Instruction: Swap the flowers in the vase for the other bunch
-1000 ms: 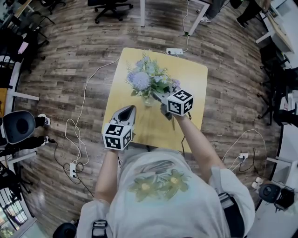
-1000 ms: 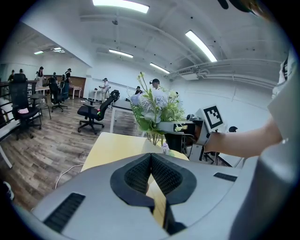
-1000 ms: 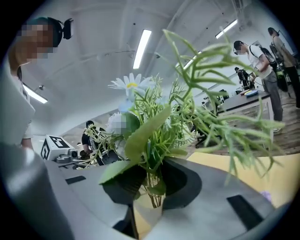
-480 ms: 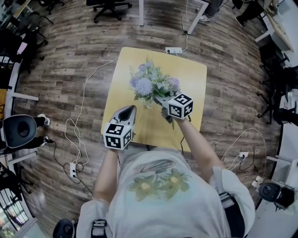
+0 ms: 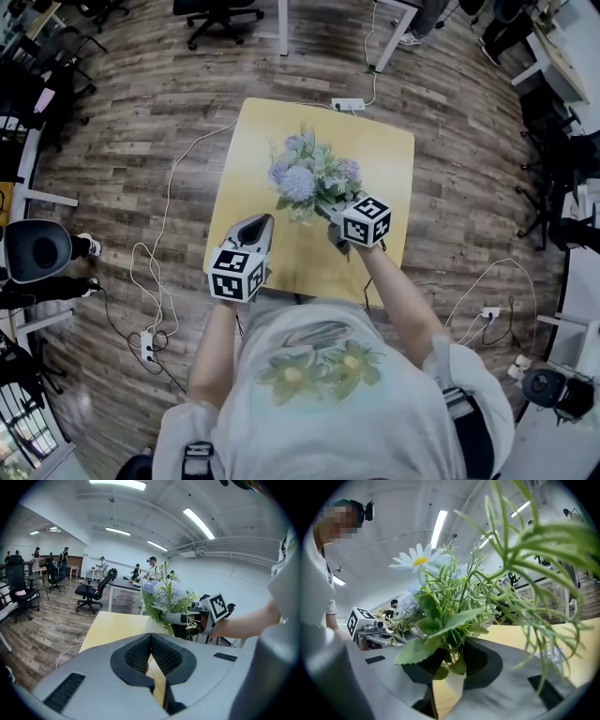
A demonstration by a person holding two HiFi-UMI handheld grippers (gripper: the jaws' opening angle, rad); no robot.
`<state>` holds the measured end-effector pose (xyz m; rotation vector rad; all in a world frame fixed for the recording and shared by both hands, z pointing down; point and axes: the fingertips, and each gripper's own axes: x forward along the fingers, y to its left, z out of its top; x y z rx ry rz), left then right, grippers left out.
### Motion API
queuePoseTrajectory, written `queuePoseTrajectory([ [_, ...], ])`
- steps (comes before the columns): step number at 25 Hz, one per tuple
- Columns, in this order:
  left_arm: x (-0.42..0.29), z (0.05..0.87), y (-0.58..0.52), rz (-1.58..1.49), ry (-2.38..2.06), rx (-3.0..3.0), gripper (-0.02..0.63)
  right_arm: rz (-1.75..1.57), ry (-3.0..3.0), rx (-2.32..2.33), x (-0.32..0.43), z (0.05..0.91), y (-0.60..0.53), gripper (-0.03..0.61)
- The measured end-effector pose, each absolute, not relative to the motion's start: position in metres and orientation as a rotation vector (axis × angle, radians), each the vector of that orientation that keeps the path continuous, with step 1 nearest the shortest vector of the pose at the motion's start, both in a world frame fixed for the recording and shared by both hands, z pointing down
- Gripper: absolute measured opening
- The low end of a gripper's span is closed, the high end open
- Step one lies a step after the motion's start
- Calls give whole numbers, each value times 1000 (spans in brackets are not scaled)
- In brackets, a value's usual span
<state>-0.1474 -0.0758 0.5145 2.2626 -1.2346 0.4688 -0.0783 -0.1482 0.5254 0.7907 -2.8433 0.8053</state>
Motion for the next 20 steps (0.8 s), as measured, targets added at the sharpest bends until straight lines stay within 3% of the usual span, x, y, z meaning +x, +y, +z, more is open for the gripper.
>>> queuePoseTrajectory([
  [7, -150, 510, -76, 459, -1234, 2267, 18, 782, -2788, 833, -79, 528, -145, 173],
  [20, -151, 510, -72, 444, -1232, 2267, 18, 797, -2747, 863, -70, 524, -140, 186],
])
